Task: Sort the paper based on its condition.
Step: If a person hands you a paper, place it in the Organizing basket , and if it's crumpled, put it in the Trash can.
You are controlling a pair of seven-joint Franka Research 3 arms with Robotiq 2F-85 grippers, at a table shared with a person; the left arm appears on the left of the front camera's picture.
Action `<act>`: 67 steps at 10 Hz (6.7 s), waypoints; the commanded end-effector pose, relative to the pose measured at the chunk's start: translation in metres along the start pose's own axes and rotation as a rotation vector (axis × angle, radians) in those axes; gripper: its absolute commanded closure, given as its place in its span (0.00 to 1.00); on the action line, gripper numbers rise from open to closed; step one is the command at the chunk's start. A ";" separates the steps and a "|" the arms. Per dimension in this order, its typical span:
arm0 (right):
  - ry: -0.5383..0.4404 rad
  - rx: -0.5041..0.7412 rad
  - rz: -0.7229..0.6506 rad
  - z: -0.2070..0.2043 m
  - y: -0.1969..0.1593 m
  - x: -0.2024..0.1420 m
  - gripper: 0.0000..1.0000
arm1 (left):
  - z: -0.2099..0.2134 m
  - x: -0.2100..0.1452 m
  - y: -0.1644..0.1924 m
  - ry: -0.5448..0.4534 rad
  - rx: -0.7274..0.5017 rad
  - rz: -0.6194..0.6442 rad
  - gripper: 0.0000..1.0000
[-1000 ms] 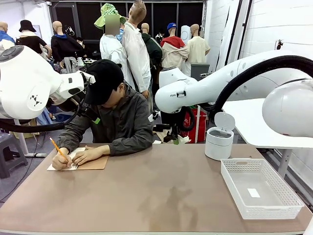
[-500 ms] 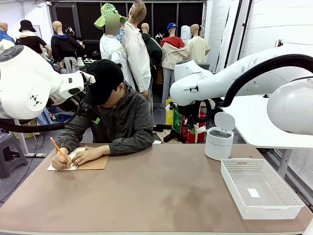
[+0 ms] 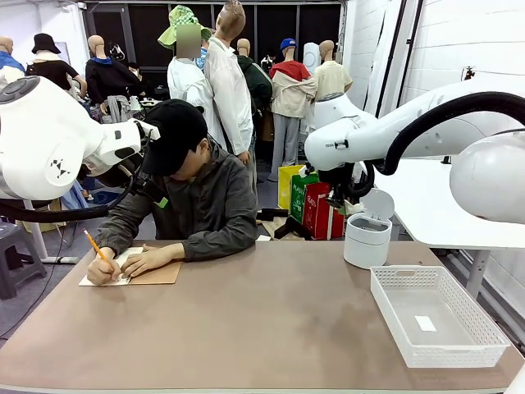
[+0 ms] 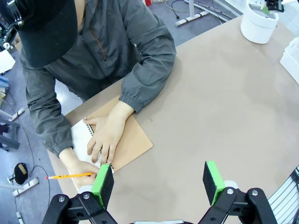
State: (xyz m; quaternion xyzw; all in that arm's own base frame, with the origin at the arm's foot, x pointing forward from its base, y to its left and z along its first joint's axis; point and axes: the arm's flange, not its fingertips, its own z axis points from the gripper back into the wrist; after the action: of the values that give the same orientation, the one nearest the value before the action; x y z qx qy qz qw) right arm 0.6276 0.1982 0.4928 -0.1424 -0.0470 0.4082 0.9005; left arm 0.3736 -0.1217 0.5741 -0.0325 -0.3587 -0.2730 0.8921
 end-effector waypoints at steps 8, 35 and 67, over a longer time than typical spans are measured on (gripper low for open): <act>-0.030 -0.056 0.014 -0.041 -0.046 -0.018 1.00 | 0.001 0.000 0.001 -0.002 -0.001 -0.002 0.00; -0.004 -0.052 -0.034 -0.059 -0.062 -0.020 0.00 | 0.001 0.000 0.001 -0.002 -0.001 -0.002 0.00; -0.647 0.254 -0.109 0.089 0.091 -0.108 0.00 | 0.001 0.000 0.001 -0.002 -0.001 -0.002 0.00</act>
State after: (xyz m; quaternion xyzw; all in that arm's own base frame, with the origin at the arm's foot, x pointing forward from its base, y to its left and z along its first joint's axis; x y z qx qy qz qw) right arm 0.4930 0.1913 0.5535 0.1016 -0.2687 0.3998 0.8704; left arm 0.3736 -0.1219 0.5740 -0.0325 -0.3585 -0.2731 0.8921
